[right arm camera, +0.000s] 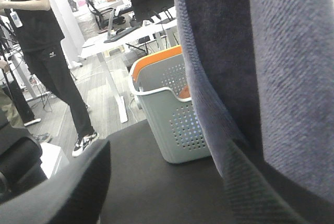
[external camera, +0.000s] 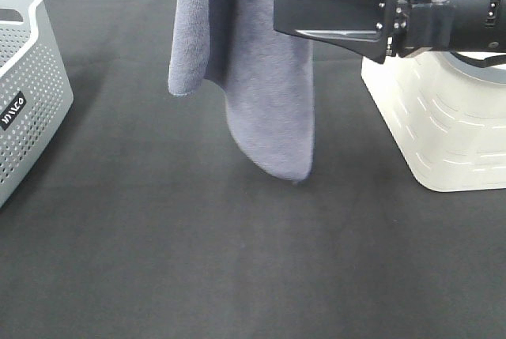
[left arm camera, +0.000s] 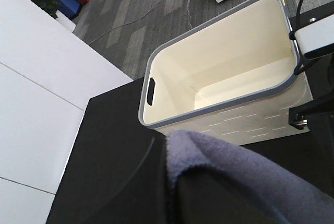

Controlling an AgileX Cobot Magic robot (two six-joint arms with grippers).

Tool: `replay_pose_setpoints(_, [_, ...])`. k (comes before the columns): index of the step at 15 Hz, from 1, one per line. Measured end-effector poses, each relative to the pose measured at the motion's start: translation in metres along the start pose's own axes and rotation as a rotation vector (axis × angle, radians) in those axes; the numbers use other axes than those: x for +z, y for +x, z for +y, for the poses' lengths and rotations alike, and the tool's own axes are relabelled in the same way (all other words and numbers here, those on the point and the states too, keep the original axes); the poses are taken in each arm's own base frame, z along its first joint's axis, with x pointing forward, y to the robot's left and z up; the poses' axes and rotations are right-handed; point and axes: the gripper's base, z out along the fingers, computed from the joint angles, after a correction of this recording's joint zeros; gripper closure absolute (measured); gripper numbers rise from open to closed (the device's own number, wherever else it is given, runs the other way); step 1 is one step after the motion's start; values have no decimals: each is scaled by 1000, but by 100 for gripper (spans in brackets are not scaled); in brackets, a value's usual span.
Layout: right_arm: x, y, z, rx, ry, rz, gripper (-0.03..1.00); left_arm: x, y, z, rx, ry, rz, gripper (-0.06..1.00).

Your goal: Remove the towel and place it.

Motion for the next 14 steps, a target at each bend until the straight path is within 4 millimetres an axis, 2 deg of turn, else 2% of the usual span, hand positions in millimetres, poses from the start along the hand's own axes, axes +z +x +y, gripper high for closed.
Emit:
replay_pose_setpoints(6, [2,-1,-4,20,-1,-31,35,10,-6,-8,8,30,-17,94])
replay_pose_setpoints(10, [7,9,-19,33,44,-20,35,18,-9,-12,8,39,-30,94])
replay_pose_setpoints(14, [23,15,-12,10,-23,2,35,27,-9,-14,6,27,-40,94])
